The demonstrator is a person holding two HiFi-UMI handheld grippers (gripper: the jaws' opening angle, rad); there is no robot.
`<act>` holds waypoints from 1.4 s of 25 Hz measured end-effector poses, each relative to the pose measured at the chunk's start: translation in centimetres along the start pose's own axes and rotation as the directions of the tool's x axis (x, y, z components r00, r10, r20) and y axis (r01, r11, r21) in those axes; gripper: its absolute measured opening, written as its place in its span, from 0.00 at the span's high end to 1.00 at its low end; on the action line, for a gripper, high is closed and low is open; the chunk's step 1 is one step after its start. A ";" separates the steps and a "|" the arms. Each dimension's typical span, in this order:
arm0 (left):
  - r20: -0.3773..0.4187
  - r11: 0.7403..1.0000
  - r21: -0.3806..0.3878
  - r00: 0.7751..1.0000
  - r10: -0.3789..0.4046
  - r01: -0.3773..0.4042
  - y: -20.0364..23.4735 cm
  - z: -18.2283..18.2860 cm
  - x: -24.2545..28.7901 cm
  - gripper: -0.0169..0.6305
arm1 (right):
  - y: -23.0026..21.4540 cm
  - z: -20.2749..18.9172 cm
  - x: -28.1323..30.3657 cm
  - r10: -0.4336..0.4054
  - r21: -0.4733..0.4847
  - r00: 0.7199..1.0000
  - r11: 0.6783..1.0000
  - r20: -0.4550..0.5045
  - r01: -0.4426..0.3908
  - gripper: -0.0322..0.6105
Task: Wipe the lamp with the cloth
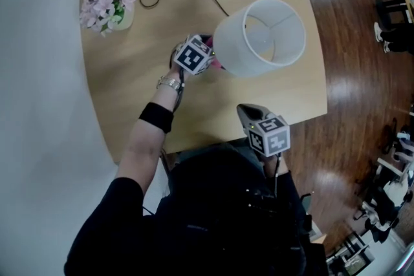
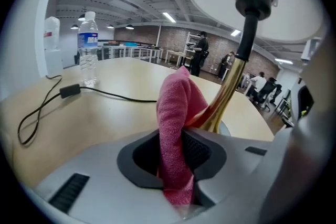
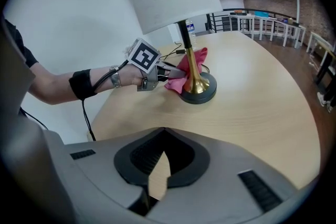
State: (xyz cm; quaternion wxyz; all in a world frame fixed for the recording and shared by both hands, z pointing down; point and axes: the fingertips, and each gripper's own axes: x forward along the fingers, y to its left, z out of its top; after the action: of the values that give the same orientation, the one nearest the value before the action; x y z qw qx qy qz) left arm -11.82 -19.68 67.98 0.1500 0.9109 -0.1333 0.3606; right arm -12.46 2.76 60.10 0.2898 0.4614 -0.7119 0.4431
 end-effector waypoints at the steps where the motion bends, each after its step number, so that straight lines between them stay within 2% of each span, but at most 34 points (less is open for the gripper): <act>1: -0.003 0.999 0.024 1.000 -0.031 0.031 0.0 0.4 0.3 0.83 | -0.2 0.0 0.1 -0.002 0.005 1.000 1.000 -0.001 0.002 0.94; 6: -0.021 0.987 0.116 0.994 -0.110 0.112 0.8 2.2 1.8 0.83 | -0.4 0.0 0.3 -0.009 0.023 1.000 1.000 -0.006 0.009 0.94; 12: 0.027 0.981 0.106 0.986 -0.167 0.163 0.7 3.6 2.1 0.83 | -0.6 -0.2 -0.1 -0.020 0.031 1.000 0.999 0.001 0.020 0.94; 18: 0.000 0.983 0.148 0.994 -0.106 0.105 -0.5 1.8 1.4 0.83 | 0.2 -0.4 -0.3 -0.015 0.011 1.000 1.000 0.006 0.015 0.94; 35: -0.041 0.999 -0.005 0.999 0.034 -0.034 -3.0 -2.5 -1.4 0.83 | 2.0 -1.0 -1.0 -0.002 -0.040 1.000 0.999 0.021 0.003 0.94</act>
State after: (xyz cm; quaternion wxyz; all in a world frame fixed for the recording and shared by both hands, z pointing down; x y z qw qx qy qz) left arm -13.30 -15.79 68.24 0.1490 0.9004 -0.1467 0.3815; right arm -13.89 4.48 58.97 0.2920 0.4609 -0.7232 0.4235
